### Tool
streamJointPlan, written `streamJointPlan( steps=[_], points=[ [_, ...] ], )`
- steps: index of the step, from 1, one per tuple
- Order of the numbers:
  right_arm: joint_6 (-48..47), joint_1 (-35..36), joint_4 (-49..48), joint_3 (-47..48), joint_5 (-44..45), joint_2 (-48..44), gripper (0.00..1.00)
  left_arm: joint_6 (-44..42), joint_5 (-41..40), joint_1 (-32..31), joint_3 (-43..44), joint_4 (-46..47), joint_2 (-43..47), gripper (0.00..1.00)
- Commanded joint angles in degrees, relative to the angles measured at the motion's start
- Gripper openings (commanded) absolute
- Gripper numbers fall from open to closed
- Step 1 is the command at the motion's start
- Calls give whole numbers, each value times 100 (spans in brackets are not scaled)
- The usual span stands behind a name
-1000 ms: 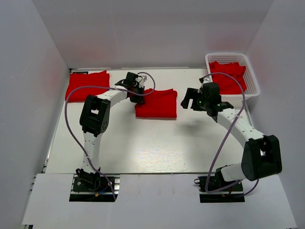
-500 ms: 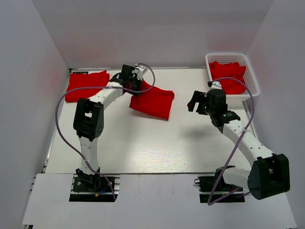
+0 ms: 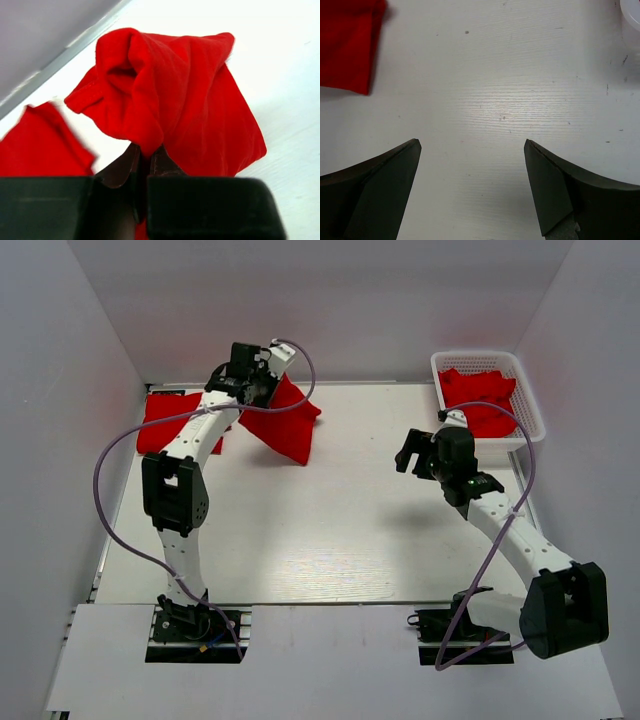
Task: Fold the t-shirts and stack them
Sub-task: Put the neatly folded tshirt into the corner of the board with the left arm
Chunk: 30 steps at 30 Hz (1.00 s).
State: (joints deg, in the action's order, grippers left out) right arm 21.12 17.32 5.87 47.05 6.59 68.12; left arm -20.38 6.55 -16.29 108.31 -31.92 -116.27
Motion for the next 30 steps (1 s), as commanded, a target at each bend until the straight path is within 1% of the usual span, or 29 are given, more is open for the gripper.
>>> streamJointPlan(
  steps=[1,8,10,12,15,26,27,30],
  points=[
    [85,-18,-174,234,123,96,90,-606,-293,188,356,-261,447,0],
    [94,8,2,551,0,465,90,-1125,-601,556,612,-385,500,0],
    [111,-10,90,656,-35,588,90,-1248,-602,610,857,-437,500,0],
    [111,-10,107,683,-87,641,90,-1319,-602,793,981,-499,500,0],
    [111,-1,125,727,-105,703,90,-1319,-550,969,1121,-499,553,0],
    [137,-1,134,1008,-202,1001,90,-1258,-479,1471,1122,-385,605,0],
    [129,95,125,1034,-228,1019,90,-1258,-427,1471,1122,-385,605,0],
    [164,-1,125,1087,-263,1124,90,-1258,-426,1612,1122,-271,658,0]
  ],
)
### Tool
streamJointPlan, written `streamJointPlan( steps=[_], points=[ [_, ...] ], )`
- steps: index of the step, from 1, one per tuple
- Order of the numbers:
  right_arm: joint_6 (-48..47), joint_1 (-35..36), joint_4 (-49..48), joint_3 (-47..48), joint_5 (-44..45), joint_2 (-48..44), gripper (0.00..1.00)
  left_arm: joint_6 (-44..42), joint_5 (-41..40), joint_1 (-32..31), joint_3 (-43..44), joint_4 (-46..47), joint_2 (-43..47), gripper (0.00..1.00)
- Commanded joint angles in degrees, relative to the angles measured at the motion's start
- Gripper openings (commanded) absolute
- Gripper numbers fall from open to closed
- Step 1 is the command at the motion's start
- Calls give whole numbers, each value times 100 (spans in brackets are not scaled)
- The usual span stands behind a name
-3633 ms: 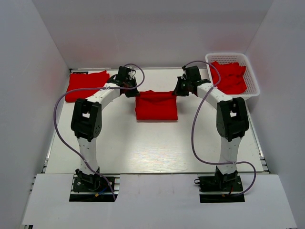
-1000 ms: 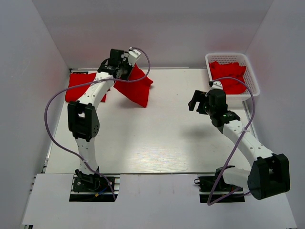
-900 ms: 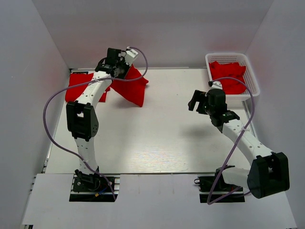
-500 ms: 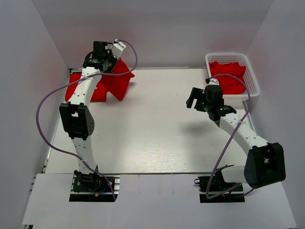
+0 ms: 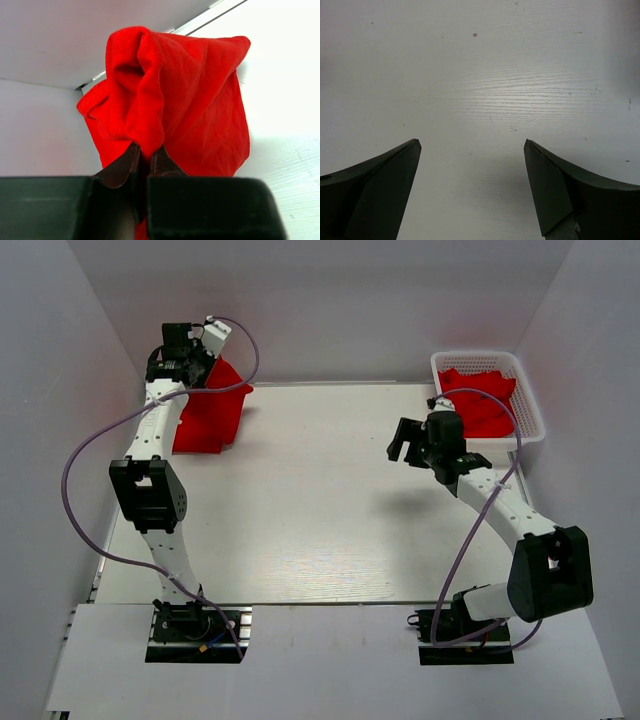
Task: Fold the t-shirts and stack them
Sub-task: Put the neatly folded tshirt into the corner of the board with the left arm
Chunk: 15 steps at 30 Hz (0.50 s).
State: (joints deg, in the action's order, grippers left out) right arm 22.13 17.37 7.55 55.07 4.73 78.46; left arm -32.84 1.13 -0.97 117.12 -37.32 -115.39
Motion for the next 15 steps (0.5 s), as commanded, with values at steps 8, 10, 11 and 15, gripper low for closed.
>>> streamJointPlan(
  steps=[8,10,11,15],
  points=[
    [107,-5,-44,426,-271,372,90,181,73,510,136,392,299,0],
    [81,12,-17,505,-280,477,90,234,-129,563,136,453,167,0],
    [90,-5,-8,557,-254,539,90,286,-226,641,83,515,45,0],
    [63,13,150,786,-253,759,90,287,-376,756,83,515,-351,0]
  ],
)
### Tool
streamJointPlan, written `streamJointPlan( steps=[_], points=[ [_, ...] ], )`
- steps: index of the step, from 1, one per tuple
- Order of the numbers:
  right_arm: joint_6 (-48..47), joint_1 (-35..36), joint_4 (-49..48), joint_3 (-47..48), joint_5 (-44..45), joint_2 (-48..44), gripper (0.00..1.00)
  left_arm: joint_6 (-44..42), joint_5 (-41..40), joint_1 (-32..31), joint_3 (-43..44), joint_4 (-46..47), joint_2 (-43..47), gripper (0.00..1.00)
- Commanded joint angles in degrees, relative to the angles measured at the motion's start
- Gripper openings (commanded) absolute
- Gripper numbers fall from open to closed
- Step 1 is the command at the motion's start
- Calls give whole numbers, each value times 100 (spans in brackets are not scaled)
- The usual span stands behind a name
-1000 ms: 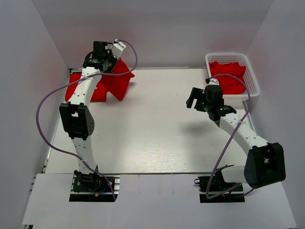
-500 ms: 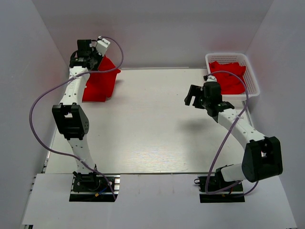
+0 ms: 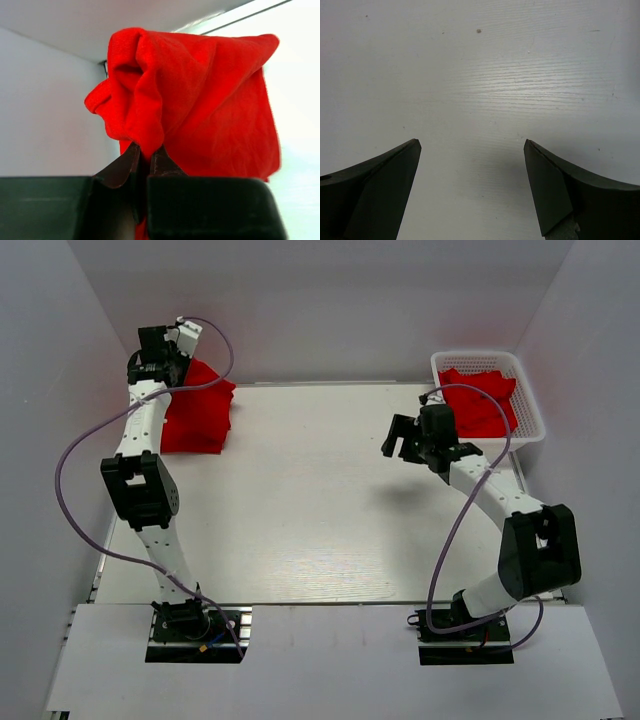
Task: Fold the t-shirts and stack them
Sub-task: Put the neatly folded tshirt into the corner of the board with the left arm
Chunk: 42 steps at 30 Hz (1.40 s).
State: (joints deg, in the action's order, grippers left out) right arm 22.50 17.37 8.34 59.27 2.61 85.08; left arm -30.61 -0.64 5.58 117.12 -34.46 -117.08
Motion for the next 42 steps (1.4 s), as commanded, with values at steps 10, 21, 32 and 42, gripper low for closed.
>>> streamJointPlan(
  steps=[10,21,32,42],
  points=[
    [26,21,247,929,-112,773,90,336,-796,399,487,387,-1089,0],
    [44,21,396,1140,-173,975,90,1162,-2790,452,979,668,-1537,100],
    [-79,4,318,718,-199,299,90,2435,-924,338,875,-289,-747,100],
    [-79,21,45,7,-780,220,90,3720,672,-1365,-2033,1221,852,100]
  ],
)
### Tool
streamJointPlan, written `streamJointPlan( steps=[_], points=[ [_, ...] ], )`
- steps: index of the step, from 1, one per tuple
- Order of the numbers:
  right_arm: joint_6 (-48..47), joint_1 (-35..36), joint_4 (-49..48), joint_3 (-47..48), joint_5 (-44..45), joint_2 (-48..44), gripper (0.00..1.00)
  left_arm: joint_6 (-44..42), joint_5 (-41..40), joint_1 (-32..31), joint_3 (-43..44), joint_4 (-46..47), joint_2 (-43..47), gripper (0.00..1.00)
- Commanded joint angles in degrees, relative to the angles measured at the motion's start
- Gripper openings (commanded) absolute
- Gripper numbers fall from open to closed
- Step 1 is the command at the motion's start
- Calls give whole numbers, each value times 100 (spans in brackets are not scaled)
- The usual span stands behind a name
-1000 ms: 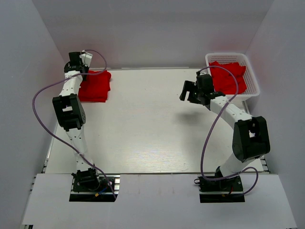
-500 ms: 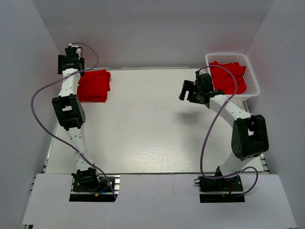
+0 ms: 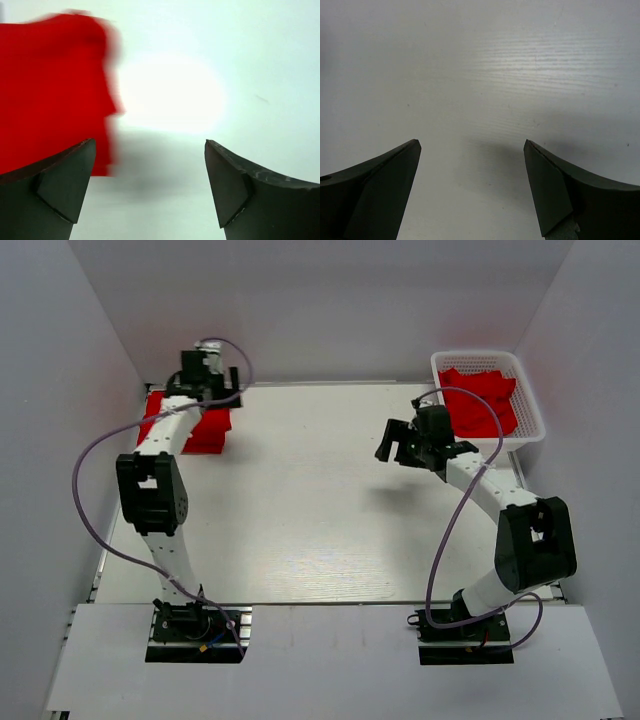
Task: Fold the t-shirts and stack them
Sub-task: Put the neatly folded tshirt into the corner of the board with the left arm
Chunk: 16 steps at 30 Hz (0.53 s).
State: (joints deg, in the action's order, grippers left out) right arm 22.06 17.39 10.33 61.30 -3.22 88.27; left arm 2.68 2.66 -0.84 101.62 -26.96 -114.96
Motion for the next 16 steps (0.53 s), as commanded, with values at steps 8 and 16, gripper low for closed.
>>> streamJointPlan(
  steps=[8,16],
  points=[
    [17,10,-584,-1101,-477,-407,90,1112,-45,-2244,-3708,1967,2257,100],
    [114,37,-1313,-1700,-969,-715,90,1059,-977,-2824,-4246,1510,2855,100]
  ],
)
